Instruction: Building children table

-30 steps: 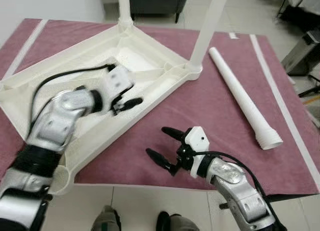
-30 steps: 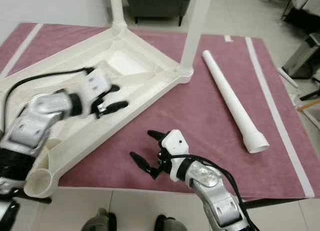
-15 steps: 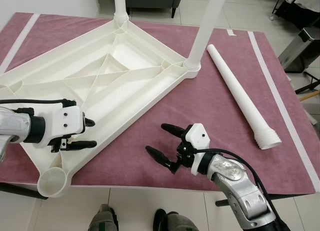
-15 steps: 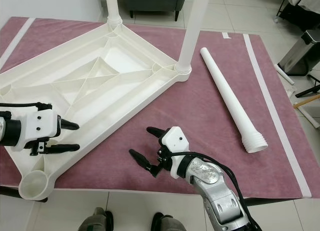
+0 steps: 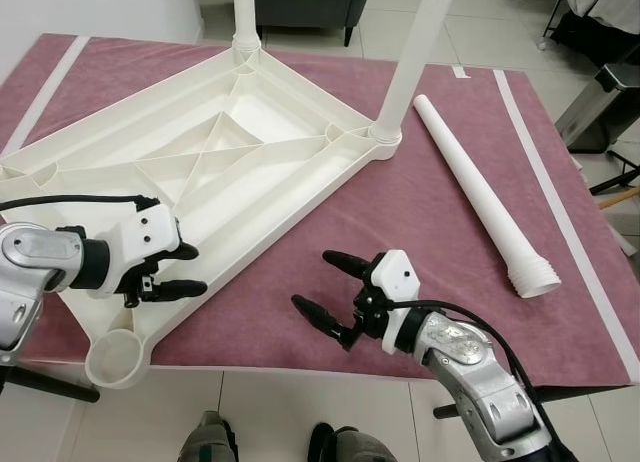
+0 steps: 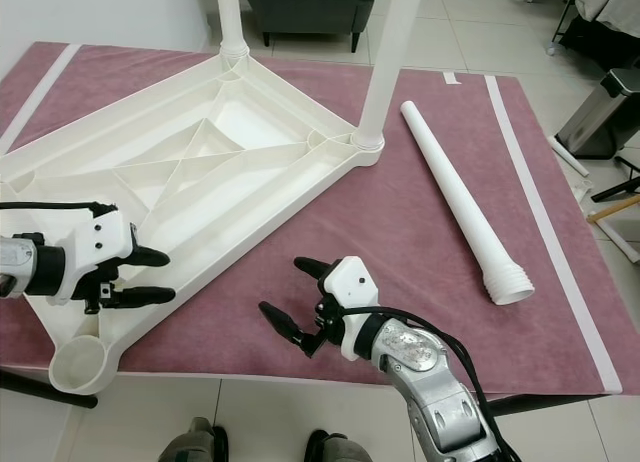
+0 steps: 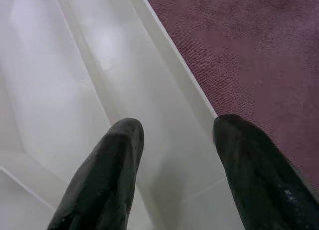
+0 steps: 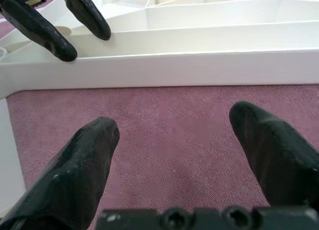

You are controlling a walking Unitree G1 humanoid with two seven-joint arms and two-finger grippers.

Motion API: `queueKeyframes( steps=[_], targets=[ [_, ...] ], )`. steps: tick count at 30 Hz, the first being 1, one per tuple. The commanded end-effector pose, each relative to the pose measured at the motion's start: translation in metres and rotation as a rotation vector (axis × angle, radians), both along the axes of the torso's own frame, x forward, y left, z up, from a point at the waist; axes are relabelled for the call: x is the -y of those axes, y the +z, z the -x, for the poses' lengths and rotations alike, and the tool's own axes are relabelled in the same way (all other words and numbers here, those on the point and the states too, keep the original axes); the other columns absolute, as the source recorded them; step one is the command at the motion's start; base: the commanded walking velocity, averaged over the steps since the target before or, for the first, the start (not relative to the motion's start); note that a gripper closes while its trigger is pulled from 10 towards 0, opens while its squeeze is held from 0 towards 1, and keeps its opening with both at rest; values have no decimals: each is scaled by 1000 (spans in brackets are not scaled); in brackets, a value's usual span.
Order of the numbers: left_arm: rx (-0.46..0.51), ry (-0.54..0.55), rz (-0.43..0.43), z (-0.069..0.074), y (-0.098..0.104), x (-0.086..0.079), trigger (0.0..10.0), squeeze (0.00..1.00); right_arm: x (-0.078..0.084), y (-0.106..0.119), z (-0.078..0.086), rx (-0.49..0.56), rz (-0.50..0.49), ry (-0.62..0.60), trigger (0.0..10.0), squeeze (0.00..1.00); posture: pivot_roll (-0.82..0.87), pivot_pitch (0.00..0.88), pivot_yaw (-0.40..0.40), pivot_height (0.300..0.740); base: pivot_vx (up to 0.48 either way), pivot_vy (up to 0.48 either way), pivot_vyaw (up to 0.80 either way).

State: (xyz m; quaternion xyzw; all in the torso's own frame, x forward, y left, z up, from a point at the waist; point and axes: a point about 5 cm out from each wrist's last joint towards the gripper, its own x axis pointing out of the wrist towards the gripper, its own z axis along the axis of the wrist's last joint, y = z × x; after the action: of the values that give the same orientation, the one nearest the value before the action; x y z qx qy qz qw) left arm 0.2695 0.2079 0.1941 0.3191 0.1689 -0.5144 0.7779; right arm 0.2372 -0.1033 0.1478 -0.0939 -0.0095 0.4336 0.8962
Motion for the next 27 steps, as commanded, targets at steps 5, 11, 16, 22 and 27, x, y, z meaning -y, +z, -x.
queueKeyframes(
  steps=[5, 11, 16, 22, 27],
  targets=[
    [115, 105, 115, 4, 21, -3, 10000, 0, 2, -1, 2, 0, 2, -6, 10000, 0, 153, 169, -16, 740, 0, 0, 0],
    [141, 171, 99, 3, 27, -8, 10000, 0, 0, -1, 1, -3, 0, -1, 10000, 0, 165, 171, -20, 740, 0, 0, 0],
    [91, 244, 69, 2, 4, -7, 10000, 0, -1, -1, 0, -3, -2, 8, 10000, 0, 168, 179, -25, 740, 0, 0, 0],
    [78, 363, 80, -10, -15, -6, 5216, 0, -1, -1, 0, -3, -1, 7, 10000, 0, 160, 183, -23, 740, 0, 0, 0],
    [86, 445, 95, -21, -18, -7, 0, 0, -1, 0, 1, -1, -3, 4, 10000, 0, 155, 184, -19, 740, 0, 0, 0]
  ],
)
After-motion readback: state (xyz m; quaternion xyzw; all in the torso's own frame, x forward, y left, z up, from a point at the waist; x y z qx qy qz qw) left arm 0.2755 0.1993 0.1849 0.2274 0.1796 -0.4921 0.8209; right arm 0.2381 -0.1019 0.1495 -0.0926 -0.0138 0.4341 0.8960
